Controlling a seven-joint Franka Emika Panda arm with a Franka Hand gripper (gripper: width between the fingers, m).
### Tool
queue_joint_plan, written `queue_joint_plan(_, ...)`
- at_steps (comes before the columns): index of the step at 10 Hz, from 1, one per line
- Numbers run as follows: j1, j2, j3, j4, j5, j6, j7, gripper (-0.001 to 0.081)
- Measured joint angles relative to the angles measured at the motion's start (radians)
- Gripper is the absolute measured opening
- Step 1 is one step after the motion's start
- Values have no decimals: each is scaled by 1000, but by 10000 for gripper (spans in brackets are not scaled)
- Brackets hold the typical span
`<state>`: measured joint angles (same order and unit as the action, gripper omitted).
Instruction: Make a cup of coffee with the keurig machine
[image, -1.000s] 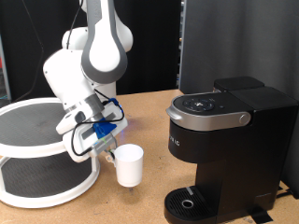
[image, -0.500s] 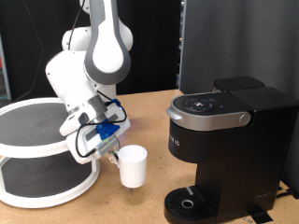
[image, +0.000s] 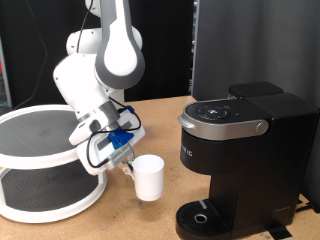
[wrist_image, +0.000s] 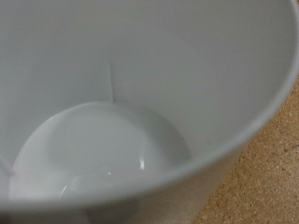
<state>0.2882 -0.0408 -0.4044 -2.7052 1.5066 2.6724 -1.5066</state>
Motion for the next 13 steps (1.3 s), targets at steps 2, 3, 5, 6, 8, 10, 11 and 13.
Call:
queue_joint_plan(2, 3, 21, 21, 27, 40, 1, -2, 72)
queue_joint_plan(3, 4, 33, 32, 42, 61, 1, -4, 72)
queue_joint_plan(5, 6, 65, 55, 71, 88, 1, -6, 72)
queue_joint_plan(6, 8, 80, 65, 84, 102, 1, -14, 72)
queue_joint_plan(8, 9, 106, 89, 104, 137, 1, -39, 72)
queue_joint_plan(10, 12, 124, 116, 123, 171, 1, -46, 72)
queue_joint_plan(11, 14, 128, 130, 132, 186, 1, -46, 72)
queue_joint_plan(13, 17, 139, 155, 149, 207, 4, -46, 72)
